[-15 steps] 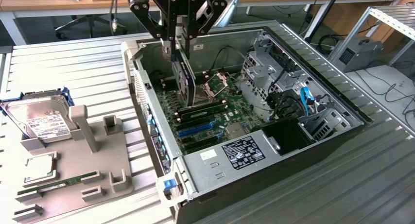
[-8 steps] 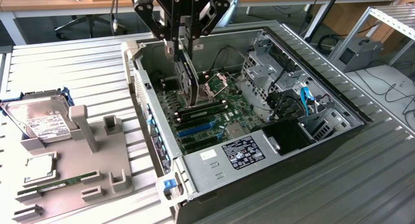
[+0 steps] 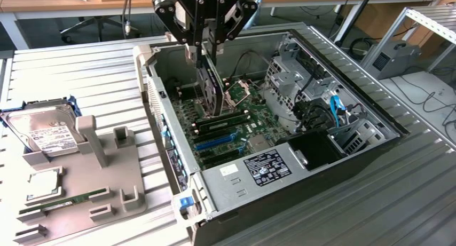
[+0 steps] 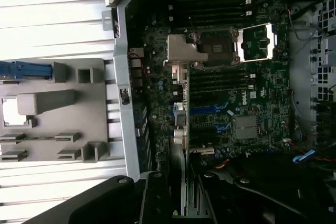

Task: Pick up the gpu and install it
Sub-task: 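Pick up the gpu and move the gpu toward the slot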

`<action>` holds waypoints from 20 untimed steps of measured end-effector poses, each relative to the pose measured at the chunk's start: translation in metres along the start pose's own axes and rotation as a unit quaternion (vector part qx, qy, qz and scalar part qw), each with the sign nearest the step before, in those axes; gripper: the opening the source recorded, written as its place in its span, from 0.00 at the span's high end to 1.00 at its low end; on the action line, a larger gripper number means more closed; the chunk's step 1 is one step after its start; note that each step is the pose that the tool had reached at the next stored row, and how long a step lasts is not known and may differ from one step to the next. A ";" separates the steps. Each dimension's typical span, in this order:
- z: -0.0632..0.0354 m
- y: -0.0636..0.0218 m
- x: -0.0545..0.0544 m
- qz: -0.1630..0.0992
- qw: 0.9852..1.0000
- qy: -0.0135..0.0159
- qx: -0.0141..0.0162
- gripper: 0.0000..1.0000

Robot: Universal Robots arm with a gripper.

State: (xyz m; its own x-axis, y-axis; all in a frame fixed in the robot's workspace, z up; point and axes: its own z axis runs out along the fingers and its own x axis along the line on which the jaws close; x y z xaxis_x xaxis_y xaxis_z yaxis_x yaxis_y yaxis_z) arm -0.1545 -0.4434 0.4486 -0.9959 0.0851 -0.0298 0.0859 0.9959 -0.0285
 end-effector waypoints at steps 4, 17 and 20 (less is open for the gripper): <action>0.0012 0.0004 -0.004 0.000 1.000 0.000 0.000 0.74; 0.0058 0.0017 -0.018 0.000 1.000 0.000 0.000 0.74; 0.0066 0.0020 -0.021 0.000 1.000 0.000 0.000 0.74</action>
State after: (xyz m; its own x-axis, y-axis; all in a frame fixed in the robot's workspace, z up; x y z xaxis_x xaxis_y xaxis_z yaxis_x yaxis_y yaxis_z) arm -0.1335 -0.4434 0.4426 -0.9959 0.0850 -0.0298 0.0859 0.9959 -0.0286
